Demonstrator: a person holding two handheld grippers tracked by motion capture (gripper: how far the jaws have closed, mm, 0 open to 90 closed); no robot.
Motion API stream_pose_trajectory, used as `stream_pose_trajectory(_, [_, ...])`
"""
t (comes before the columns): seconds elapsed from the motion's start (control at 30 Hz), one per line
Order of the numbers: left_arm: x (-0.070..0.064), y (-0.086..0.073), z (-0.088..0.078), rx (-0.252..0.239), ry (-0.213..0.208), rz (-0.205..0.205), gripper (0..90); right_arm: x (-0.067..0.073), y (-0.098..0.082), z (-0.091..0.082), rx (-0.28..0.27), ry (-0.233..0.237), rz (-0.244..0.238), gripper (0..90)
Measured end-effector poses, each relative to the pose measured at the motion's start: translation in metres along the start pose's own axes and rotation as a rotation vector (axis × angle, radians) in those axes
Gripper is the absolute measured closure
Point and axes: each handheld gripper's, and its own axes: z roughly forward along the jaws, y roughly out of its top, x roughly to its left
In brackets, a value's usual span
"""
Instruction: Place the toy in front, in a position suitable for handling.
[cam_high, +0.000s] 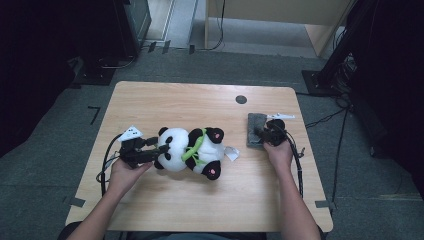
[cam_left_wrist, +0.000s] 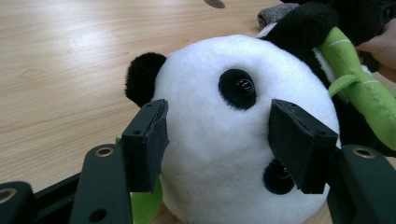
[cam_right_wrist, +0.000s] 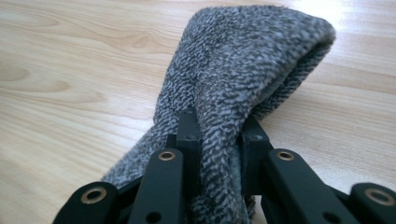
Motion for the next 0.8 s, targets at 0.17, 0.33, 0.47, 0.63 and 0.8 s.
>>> stream_pose_trajectory(0.17, [0.000, 0.000, 0.000, 0.020, -0.023, -0.013, 38.1, 0.012, 0.006, -0.019, -0.018, 0.070, -0.002, 76.5])
stream_pose_trajectory(0.33, [-0.008, -0.001, 0.001, 0.036, -0.016, -0.014, 38.1, 0.029, 0.009, -0.033, -0.027, 0.102, -0.035, 76.4])
stream_pose_trajectory(0.47, [-0.021, -0.002, 0.006, 0.035, -0.004, -0.035, 38.0, 0.035, 0.011, -0.040, -0.032, 0.096, -0.049, 76.4])
stream_pose_trajectory(0.63, [-0.032, -0.004, 0.011, 0.012, 0.028, -0.040, 36.9, 0.037, 0.017, -0.062, -0.079, 0.136, -0.030, 76.4])
stream_pose_trajectory(0.8, [-0.033, -0.003, 0.017, 0.015, 0.004, -0.061, 35.8, 0.055, 0.025, -0.079, -0.097, 0.202, -0.056, 76.4])
